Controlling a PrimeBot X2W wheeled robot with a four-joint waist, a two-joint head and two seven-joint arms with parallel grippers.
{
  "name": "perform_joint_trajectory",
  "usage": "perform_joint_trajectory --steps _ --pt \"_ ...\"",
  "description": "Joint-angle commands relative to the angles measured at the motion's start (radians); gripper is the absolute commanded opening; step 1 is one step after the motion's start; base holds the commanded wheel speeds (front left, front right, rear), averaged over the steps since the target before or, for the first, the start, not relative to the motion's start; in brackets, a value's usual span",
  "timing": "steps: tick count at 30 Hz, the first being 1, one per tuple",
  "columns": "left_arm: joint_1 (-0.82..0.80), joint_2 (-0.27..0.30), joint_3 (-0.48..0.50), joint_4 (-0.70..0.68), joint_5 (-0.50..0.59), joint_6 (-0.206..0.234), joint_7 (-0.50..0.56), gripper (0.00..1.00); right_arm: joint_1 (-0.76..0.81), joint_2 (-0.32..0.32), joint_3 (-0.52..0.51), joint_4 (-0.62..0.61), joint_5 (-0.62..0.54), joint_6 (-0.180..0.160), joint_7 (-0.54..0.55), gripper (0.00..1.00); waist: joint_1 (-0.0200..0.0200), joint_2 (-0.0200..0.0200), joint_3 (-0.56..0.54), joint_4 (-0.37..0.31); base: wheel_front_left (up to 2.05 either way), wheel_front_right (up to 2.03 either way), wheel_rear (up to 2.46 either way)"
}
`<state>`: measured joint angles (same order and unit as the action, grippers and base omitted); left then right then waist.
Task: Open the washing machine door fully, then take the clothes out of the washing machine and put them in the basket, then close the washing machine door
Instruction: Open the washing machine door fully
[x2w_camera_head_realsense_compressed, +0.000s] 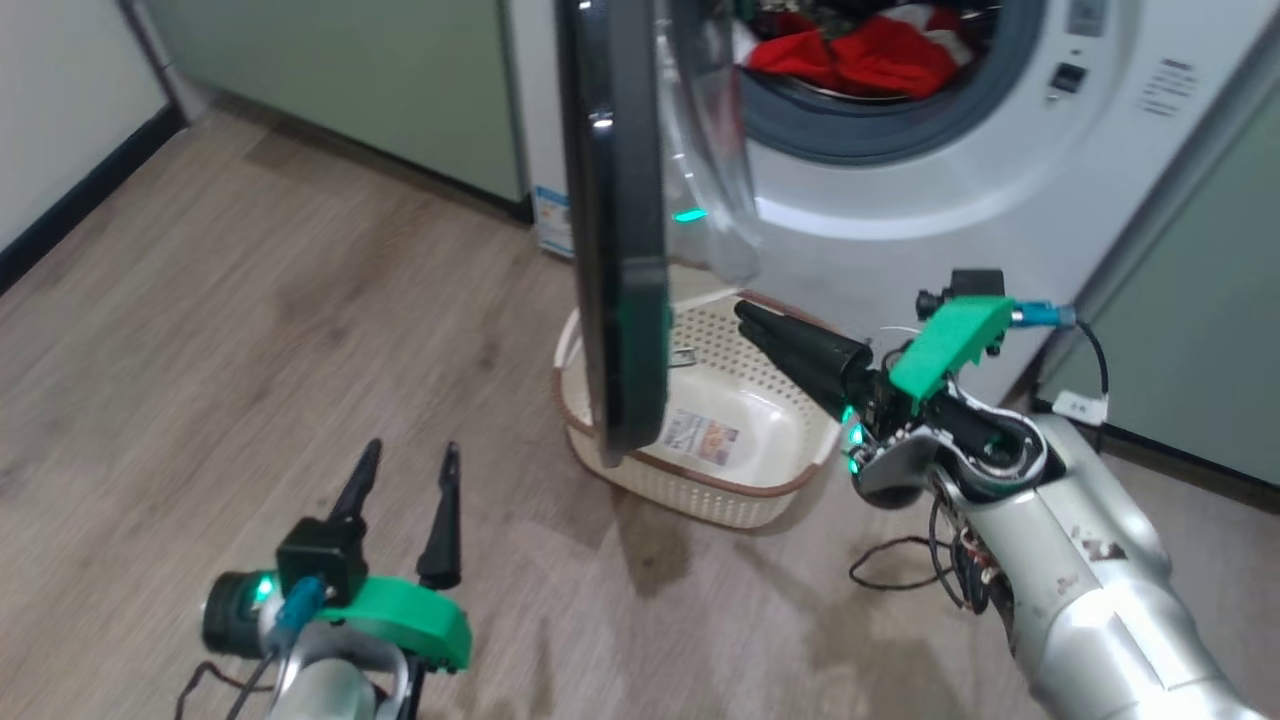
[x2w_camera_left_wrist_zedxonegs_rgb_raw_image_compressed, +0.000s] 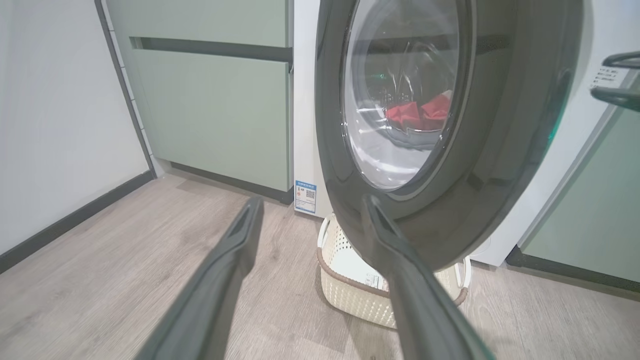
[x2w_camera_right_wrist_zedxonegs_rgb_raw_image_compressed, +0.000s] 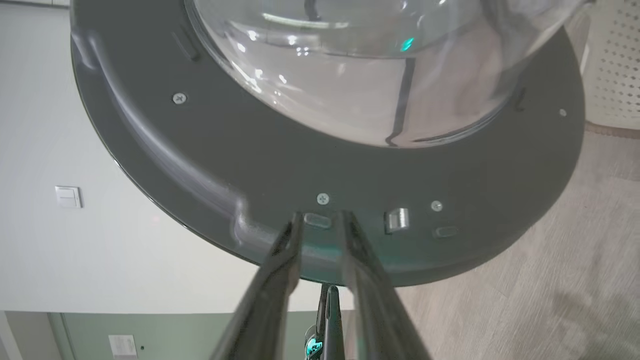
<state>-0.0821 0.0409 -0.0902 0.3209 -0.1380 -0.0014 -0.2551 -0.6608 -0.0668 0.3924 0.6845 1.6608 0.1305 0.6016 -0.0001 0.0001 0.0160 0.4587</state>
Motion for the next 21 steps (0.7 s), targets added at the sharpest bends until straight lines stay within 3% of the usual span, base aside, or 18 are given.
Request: perform_joint_trajectory --steps 1,11,21 --pt "-0.03 0.009 0.045 -0.03 0.011 -0.004 -0.007 1.0 -0.009 0.016 0.0 -0.038 0.005 0.0 -0.014 1.0 0.0001 -0.0001 -0.01 -0.029 0.0 0.0 0.0" --pt "-0.034 0.015 0.16 -0.043 0.041 -0.037 -0.007 1.0 0.092 0.002 -0.07 -0.096 -0.049 0.0 -0.108 1.0 0.0001 -0.0001 -0.032 -0.172 0.0 0.0 0.0" --pt "-0.018 0.021 0.251 -0.053 0.056 -0.059 -0.007 1.0 0.236 -0.106 -0.1 -0.232 -0.202 0.0 -0.405 1.0 0.0001 -0.0001 -0.042 -0.278 0.0 0.0 0.0"
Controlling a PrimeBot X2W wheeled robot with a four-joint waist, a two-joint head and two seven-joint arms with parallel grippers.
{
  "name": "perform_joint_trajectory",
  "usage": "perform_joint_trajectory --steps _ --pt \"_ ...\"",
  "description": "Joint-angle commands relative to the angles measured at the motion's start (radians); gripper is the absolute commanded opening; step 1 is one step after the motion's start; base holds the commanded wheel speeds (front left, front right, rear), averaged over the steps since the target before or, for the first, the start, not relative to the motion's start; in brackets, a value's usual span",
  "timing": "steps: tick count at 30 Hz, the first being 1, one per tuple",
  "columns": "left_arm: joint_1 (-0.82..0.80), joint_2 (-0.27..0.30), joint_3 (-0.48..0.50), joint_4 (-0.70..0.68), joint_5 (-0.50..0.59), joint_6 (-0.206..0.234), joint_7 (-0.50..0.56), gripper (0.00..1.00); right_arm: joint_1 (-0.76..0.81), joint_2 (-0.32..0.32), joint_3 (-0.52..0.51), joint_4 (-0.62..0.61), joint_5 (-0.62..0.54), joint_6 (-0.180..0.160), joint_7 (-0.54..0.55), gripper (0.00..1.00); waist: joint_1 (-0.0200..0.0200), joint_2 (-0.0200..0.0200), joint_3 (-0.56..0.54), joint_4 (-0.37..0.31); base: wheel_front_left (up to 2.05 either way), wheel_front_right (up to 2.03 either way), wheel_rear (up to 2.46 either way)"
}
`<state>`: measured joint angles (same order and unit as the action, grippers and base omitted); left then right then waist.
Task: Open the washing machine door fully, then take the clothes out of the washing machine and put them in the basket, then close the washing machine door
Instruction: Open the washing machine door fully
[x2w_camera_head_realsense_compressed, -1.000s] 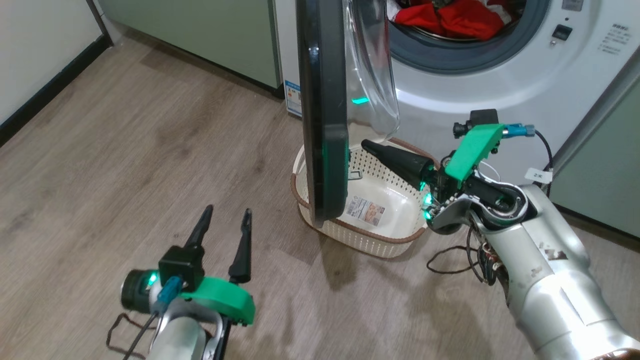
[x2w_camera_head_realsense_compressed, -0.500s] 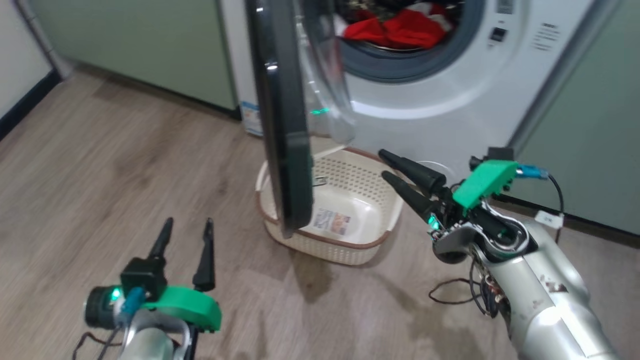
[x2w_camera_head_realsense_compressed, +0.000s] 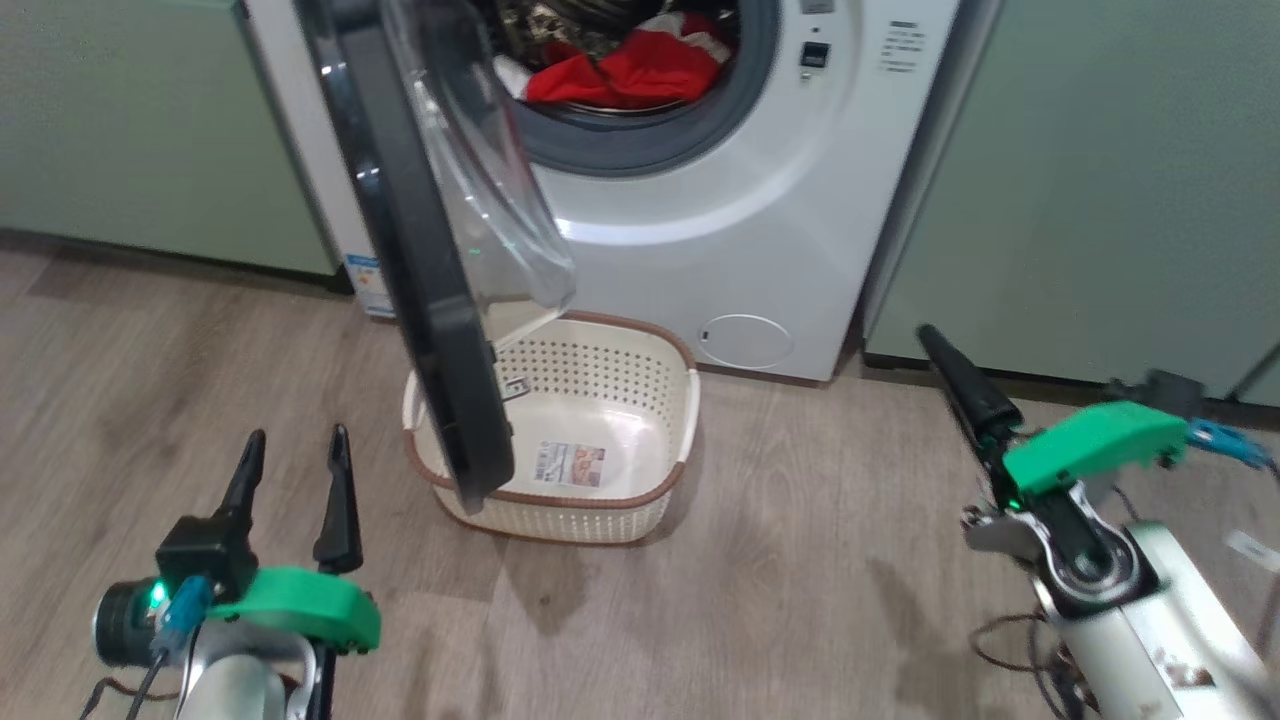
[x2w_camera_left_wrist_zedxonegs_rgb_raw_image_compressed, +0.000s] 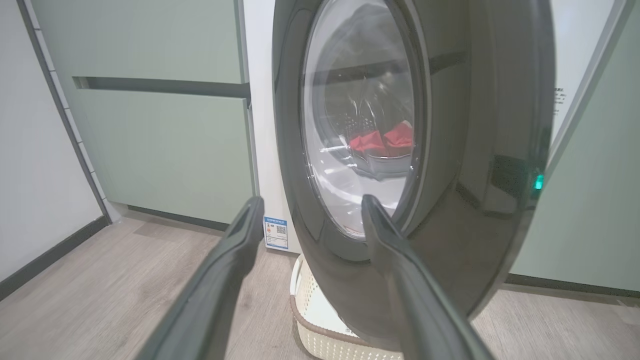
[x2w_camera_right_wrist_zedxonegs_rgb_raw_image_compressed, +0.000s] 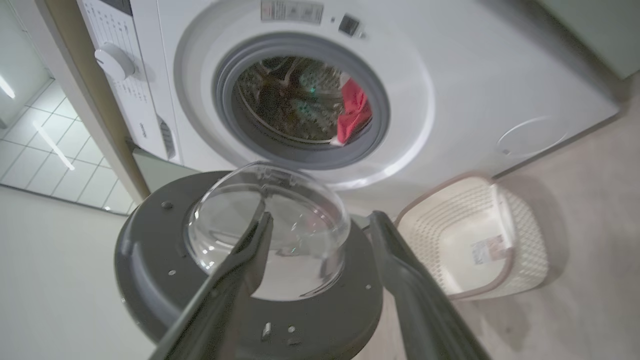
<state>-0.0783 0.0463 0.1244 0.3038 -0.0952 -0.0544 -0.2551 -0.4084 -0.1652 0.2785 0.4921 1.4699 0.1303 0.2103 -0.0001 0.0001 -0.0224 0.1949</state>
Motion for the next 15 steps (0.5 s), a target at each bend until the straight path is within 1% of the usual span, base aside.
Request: perform_joint_trajectory --steps 1,4,8,10,11,13,14,15 --pt "-0.018 0.015 0.044 -0.037 0.014 -0.008 -0.007 1.0 -0.002 -0.028 0.027 -0.052 -0.038 0.0 -0.057 1.0 0.0001 -0.0001 -0.004 -0.021 0.0 0.0 0.0" --pt "-0.008 0.014 0.064 -0.039 0.016 -0.014 -0.007 1.0 0.037 -0.085 0.074 -0.069 -0.111 0.0 -0.204 1.0 0.0001 -0.0001 -0.01 -0.038 0.0 0.0 0.0" --pt "0.003 0.014 0.085 -0.04 0.02 -0.022 -0.007 1.0 0.061 -0.166 0.178 -0.058 -0.234 0.0 -0.422 1.0 0.0001 -0.0001 -0.016 -0.055 0.0 0.0 0.0" --pt "0.006 0.013 0.092 -0.04 0.022 -0.025 -0.007 1.0 0.063 -0.19 0.211 -0.042 -0.296 0.0 -0.464 1.0 0.0001 -0.0001 -0.018 -0.061 0.0 0.0 0.0" --pt "0.007 0.013 0.095 -0.041 0.023 -0.026 -0.007 1.0 0.061 -0.197 0.205 -0.036 -0.332 0.0 -0.47 1.0 0.0001 -0.0001 -0.018 -0.064 0.0 0.0 0.0" --pt "0.007 0.012 0.101 -0.041 0.024 -0.029 -0.007 1.0 0.066 -0.19 0.127 -0.061 -0.452 0.0 -0.471 1.0 0.0001 -0.0001 -0.015 -0.07 0.0 0.0 0.0" --pt "0.007 0.012 0.101 -0.041 0.024 -0.029 -0.007 1.0 0.066 -0.19 0.127 -0.061 -0.452 0.0 -0.471 1.0 0.0001 -0.0001 -0.015 -0.07 0.0 0.0 0.0" --pt "0.007 0.011 0.103 -0.041 0.025 -0.031 -0.007 1.0 0.081 -0.173 0.081 -0.08 -0.506 0.0 -0.471 1.0 0.0001 -0.0001 -0.014 -0.072 0.0 0.0 0.0"
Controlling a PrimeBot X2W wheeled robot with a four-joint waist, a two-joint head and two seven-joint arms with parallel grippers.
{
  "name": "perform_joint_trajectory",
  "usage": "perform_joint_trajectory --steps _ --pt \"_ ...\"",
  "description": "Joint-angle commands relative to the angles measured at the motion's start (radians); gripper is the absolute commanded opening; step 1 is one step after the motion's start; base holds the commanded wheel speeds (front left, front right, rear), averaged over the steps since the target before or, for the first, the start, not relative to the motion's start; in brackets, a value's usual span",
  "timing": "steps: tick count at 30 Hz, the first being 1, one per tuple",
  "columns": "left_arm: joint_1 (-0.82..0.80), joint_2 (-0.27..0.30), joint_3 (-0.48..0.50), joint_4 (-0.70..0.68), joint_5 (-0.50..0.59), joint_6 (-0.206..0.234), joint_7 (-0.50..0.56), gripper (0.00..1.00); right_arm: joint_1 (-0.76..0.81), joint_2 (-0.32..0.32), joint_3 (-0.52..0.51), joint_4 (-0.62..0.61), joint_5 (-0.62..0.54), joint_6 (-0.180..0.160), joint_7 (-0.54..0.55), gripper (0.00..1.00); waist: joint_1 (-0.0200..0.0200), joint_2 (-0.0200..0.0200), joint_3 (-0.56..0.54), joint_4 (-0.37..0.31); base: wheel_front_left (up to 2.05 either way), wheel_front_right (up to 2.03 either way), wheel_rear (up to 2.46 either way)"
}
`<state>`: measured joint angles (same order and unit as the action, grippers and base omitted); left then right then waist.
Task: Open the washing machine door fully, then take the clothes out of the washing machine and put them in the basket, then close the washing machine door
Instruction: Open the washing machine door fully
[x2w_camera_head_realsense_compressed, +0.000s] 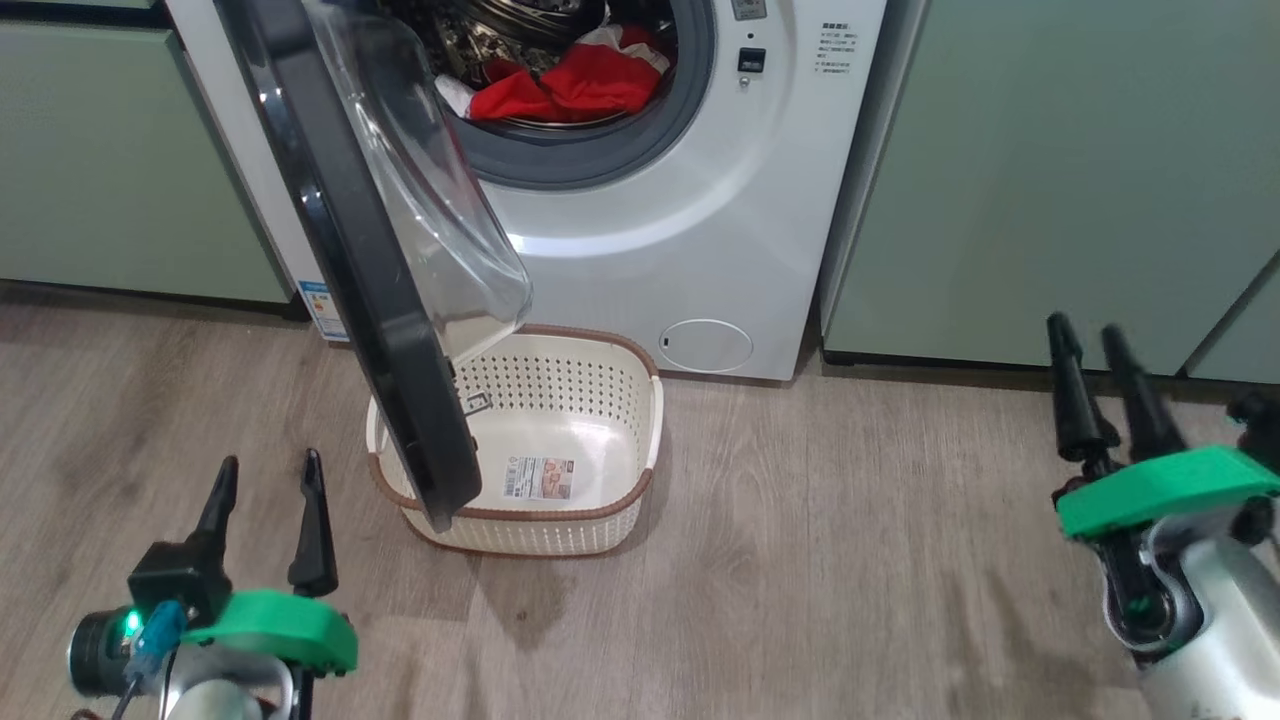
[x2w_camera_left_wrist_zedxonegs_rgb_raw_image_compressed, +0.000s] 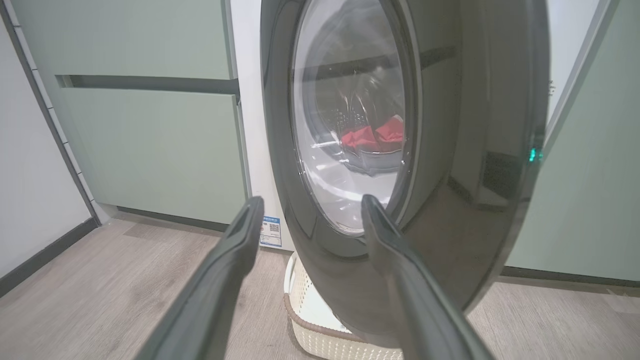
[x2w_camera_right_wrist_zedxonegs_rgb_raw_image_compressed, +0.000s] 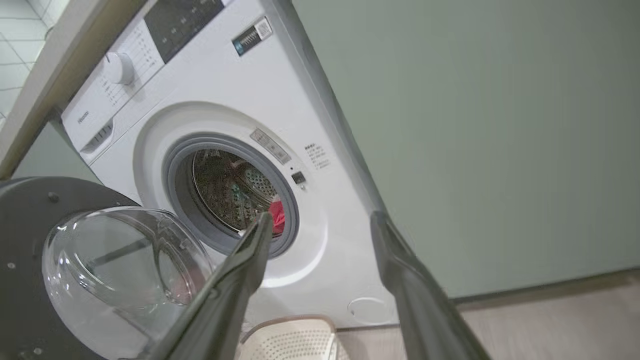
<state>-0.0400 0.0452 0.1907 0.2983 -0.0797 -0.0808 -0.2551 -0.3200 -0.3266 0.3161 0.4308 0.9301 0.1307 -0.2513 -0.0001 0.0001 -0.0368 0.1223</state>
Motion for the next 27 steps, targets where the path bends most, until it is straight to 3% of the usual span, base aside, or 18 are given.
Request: perform_joint_trajectory --steps 1,4,10,27 --pt "-0.032 0.012 0.038 -0.036 0.01 -0.005 -0.007 1.0 0.01 0.002 0.007 -0.039 -0.029 0.0 -0.01 1.0 0.0001 -0.0001 0.001 0.0 0.0 0.0 0.0" --pt "-0.036 0.01 0.036 -0.035 0.012 -0.009 -0.007 1.0 0.08 0.06 -0.104 -0.116 -0.234 0.0 -0.01 1.0 0.0001 -0.0001 0.004 0.001 0.0 0.0 0.0" --pt "-0.035 0.008 0.033 -0.028 0.012 -0.013 -0.007 1.0 0.157 0.101 -0.121 -0.128 -0.392 0.0 -0.01 1.0 0.0001 -0.0001 -0.001 0.006 0.0 0.0 0.0" --pt "-0.027 0.005 0.031 -0.018 0.013 -0.015 -0.007 1.0 0.183 0.112 -0.059 -0.066 -0.484 0.0 -0.01 1.0 0.0001 -0.0001 -0.01 0.015 0.0 0.0 0.0"
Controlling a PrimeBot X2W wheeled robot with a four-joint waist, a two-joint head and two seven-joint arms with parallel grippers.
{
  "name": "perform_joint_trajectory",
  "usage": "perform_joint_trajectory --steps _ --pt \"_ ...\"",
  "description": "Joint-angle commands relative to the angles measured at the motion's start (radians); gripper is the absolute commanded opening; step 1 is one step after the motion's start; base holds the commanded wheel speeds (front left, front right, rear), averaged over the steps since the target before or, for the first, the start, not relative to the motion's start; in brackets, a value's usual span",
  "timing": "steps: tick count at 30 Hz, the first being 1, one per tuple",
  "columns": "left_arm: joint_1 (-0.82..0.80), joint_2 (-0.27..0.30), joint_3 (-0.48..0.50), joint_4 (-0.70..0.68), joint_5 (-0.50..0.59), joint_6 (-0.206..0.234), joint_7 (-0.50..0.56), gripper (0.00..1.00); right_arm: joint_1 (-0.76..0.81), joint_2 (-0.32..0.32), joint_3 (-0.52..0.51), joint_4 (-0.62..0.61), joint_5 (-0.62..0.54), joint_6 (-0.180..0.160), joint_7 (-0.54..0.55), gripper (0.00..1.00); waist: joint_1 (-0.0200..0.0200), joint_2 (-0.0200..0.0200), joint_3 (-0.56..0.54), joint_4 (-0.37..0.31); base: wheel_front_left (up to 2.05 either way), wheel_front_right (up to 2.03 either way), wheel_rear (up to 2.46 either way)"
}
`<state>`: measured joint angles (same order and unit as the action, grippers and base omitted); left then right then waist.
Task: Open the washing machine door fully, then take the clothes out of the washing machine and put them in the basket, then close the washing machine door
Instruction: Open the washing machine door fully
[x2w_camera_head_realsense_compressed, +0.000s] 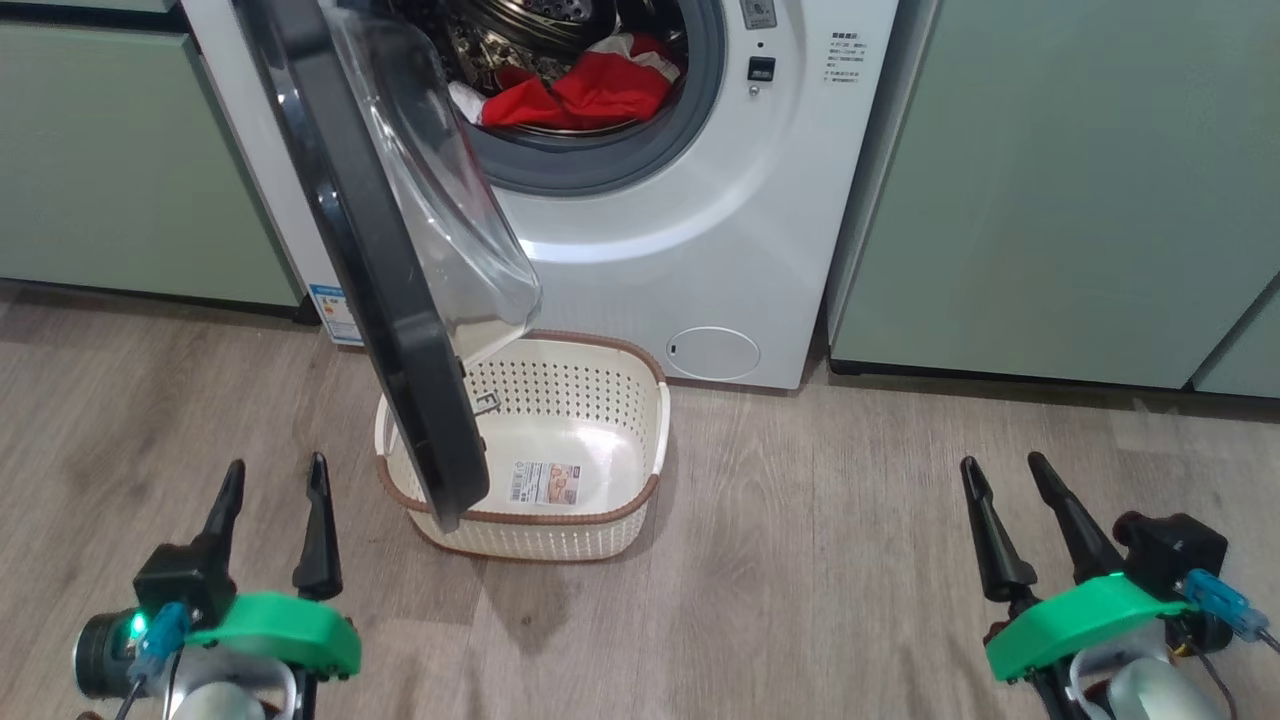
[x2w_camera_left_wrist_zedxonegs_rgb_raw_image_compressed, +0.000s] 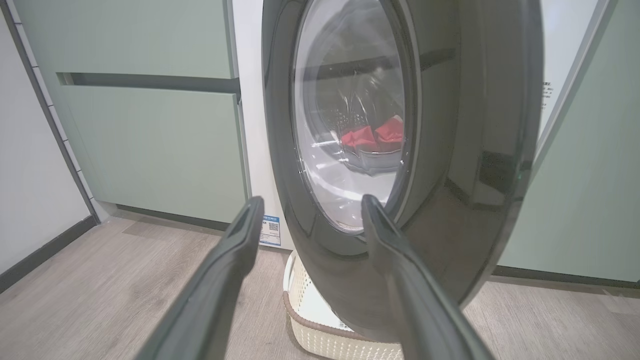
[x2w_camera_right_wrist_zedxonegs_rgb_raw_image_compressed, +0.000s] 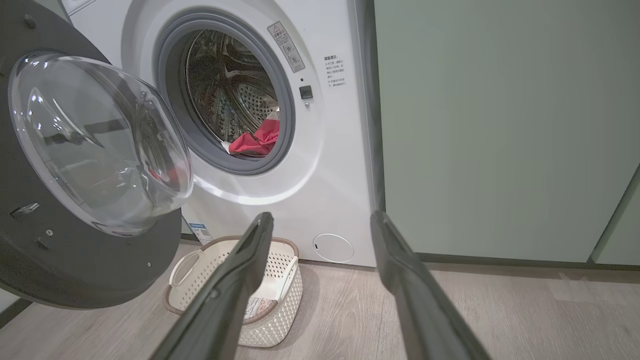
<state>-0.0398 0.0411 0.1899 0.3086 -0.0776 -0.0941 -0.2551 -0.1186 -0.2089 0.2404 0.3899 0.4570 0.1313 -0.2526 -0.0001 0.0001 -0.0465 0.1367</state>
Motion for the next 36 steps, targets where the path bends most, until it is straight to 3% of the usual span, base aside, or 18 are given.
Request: perform_joint_trajectory --steps 1,10,11,12,20,24,30,36 --pt "-0.027 0.009 0.031 -0.028 0.01 -0.002 -0.007 1.0 -0.018 -0.005 0.017 -0.025 -0.013 -0.001 -0.009 1.0 0.0001 -0.0001 -0.001 0.002 0.0 0.0 0.0" --pt "-0.026 0.009 0.025 -0.024 0.0 0.003 -0.007 0.97 -0.017 0.0 0.003 -0.018 -0.026 -0.001 -0.009 1.0 0.0001 -0.0001 -0.001 0.006 0.0 0.0 0.0" --pt "-0.027 0.009 0.028 -0.029 -0.004 0.003 -0.007 0.42 -0.017 0.001 0.001 -0.018 -0.027 -0.001 -0.009 1.0 0.0001 -0.0001 -0.001 0.006 0.0 0.0 0.0" --pt "-0.029 0.009 0.035 -0.041 -0.022 0.007 -0.007 0.0 -0.018 0.002 0.0 -0.017 -0.028 -0.001 -0.009 1.0 0.0001 -0.0001 -0.001 0.005 0.0 0.0 0.0" --pt "-0.093 0.009 0.111 -0.167 -0.113 0.044 -0.007 0.0 -0.015 0.007 -0.018 -0.015 -0.033 -0.001 -0.009 1.0 0.0001 -0.0001 -0.001 0.018 0.0 0.0 0.0" --pt "-0.163 0.009 0.078 -0.276 -0.134 0.07 -0.007 0.0 -0.01 0.011 -0.028 -0.016 -0.033 -0.001 -0.009 1.0 0.0001 -0.0001 -0.004 0.027 0.0 0.0 0.0" --pt "-0.308 0.009 -0.1 -0.437 -0.142 0.101 0.046 0.0 -0.004 0.016 -0.051 -0.016 -0.027 -0.001 -0.009 1.0 0.0001 -0.0001 -0.005 0.04 0.0 0.0 0.0" --pt "-0.383 0.009 -0.392 -0.546 -0.12 0.134 0.144 0.0 -0.007 0.018 -0.051 -0.016 -0.025 -0.001 -0.009 1.0 0.0001 -0.0001 0.002 0.037 0.0 0.0 0.0"
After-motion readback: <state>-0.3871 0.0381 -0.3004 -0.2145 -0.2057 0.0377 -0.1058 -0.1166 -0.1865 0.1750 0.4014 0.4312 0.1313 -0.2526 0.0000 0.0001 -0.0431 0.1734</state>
